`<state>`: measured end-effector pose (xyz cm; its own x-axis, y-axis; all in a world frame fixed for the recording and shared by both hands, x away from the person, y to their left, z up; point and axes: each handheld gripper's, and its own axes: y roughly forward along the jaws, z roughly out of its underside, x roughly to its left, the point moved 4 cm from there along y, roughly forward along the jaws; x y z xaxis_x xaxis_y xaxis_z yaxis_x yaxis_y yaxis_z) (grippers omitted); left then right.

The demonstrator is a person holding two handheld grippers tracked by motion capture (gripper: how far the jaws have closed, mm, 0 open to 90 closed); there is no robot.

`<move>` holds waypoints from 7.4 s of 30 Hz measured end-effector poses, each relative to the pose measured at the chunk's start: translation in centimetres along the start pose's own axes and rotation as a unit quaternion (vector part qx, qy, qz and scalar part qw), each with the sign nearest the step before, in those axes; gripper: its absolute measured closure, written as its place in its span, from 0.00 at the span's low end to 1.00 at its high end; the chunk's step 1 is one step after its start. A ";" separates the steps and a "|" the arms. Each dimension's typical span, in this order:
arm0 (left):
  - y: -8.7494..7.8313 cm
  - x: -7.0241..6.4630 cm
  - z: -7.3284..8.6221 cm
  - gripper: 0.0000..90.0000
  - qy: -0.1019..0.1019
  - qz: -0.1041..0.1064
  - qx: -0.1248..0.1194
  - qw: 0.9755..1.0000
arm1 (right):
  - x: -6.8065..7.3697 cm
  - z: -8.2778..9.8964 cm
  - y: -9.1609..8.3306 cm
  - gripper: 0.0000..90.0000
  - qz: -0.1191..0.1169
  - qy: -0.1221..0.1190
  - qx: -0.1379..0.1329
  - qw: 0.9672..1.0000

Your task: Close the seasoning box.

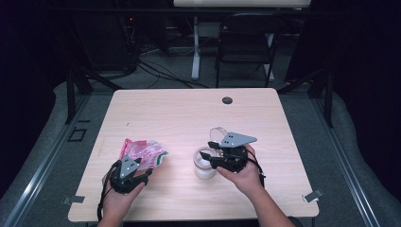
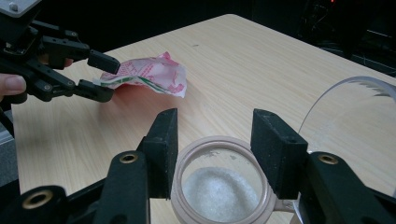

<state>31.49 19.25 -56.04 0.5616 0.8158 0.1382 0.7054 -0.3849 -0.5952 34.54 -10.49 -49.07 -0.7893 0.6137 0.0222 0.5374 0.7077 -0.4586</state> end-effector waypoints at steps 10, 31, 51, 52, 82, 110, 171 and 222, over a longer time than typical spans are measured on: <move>0.8 -1.9 -0.2 0.49 0.039 0.024 0.014 0.999 | 0.0 0.0 0.0 0.57 0.000 0.000 -0.001 1.000; 1.5 -4.1 -0.4 0.48 0.070 0.054 0.014 0.996 | -0.2 -1.4 -2.1 0.73 0.008 -0.001 -0.022 1.000; 1.7 -4.2 -0.4 0.49 0.074 0.059 0.015 0.995 | -2.8 -1.5 -4.7 0.99 0.026 0.031 -0.023 0.999; 1.7 -4.2 -0.4 0.49 0.074 0.059 0.015 0.995 | -2.9 -1.4 -4.7 1.00 0.027 0.033 -0.022 0.999; 1.6 -4.6 -0.9 0.49 0.075 0.067 0.008 0.995 | -6.4 0.5 -5.3 1.00 0.078 0.075 -0.014 0.994; 2.9 -6.8 -9.7 0.72 0.074 0.107 -0.029 0.991 | -6.7 2.0 -3.3 0.99 0.071 0.092 0.008 0.993; 4.2 -9.3 -13.9 1.00 0.067 0.167 -0.021 0.983 | -4.6 1.6 -2.1 0.97 0.045 0.067 0.013 0.997; 4.5 -8.8 -9.3 1.00 0.051 0.165 0.009 0.985 | -4.5 1.5 -2.1 0.94 0.044 0.065 0.008 0.997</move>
<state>33.75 6.33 -52.58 0.7995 0.6006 0.0128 0.4703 -0.6125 -0.6353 36.53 -15.28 -49.54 -0.6928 0.7147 0.0959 0.5974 0.6434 -0.4788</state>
